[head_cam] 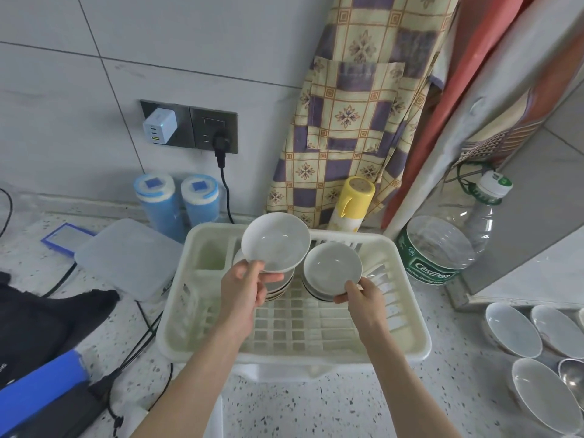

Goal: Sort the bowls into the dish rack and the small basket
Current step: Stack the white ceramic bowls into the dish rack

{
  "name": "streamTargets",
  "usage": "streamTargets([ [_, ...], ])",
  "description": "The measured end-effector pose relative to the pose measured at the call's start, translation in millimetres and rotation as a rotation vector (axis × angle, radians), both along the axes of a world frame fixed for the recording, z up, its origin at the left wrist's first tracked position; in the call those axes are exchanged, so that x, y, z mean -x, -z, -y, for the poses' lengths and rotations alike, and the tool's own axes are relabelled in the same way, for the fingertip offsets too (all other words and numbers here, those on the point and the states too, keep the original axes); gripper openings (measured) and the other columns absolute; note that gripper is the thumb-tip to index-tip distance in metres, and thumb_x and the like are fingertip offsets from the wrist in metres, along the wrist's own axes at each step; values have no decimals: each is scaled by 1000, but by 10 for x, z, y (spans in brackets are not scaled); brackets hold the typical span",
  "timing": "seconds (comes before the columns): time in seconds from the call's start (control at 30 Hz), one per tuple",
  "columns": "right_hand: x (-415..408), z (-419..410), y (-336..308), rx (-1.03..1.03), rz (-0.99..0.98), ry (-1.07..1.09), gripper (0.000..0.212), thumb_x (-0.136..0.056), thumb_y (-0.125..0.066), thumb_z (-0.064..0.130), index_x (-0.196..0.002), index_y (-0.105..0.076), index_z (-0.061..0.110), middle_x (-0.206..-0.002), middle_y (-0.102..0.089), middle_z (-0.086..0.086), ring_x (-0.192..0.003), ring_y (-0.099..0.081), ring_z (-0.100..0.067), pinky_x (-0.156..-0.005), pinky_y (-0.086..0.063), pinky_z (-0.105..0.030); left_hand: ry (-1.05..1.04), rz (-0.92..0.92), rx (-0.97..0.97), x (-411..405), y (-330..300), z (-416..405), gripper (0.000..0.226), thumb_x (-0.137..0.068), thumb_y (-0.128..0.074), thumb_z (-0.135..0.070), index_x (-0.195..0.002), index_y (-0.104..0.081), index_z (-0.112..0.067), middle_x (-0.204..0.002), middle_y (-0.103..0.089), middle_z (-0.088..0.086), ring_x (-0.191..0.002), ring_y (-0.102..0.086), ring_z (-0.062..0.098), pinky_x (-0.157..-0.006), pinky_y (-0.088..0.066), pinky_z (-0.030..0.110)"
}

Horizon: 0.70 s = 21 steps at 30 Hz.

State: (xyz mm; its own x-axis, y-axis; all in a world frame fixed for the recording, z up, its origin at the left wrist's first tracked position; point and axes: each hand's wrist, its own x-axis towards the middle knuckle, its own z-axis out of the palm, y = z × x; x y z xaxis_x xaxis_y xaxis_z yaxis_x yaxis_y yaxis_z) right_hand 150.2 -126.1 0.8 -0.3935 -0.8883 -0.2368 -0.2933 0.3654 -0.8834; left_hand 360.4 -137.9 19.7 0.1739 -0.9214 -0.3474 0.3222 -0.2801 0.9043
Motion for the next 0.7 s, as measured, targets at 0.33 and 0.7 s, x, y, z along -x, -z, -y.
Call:
streamTargets([
  [0.33,15,18,55,-69,-8,-39,36,-90,-45,20,-125,-53,18,-61,-73,1,-64,-50,-15,-62,-45,-32,1,33,7,20,-16,-20,13,-88,-53,-12,-94,-65,-9,-75,-76,15,-34,-28,8,-34,-25,17],
  [0.7,13,36,58,-127,7,-32,41,-93,-43,21,-133,-48,15,-62,-74,1,-38,-36,-8,-44,-35,-24,116,143,26,48,26,-37,25,-85,-53,-15,-106,-67,-16,-72,-76,14,-32,-31,7,-34,-28,16],
])
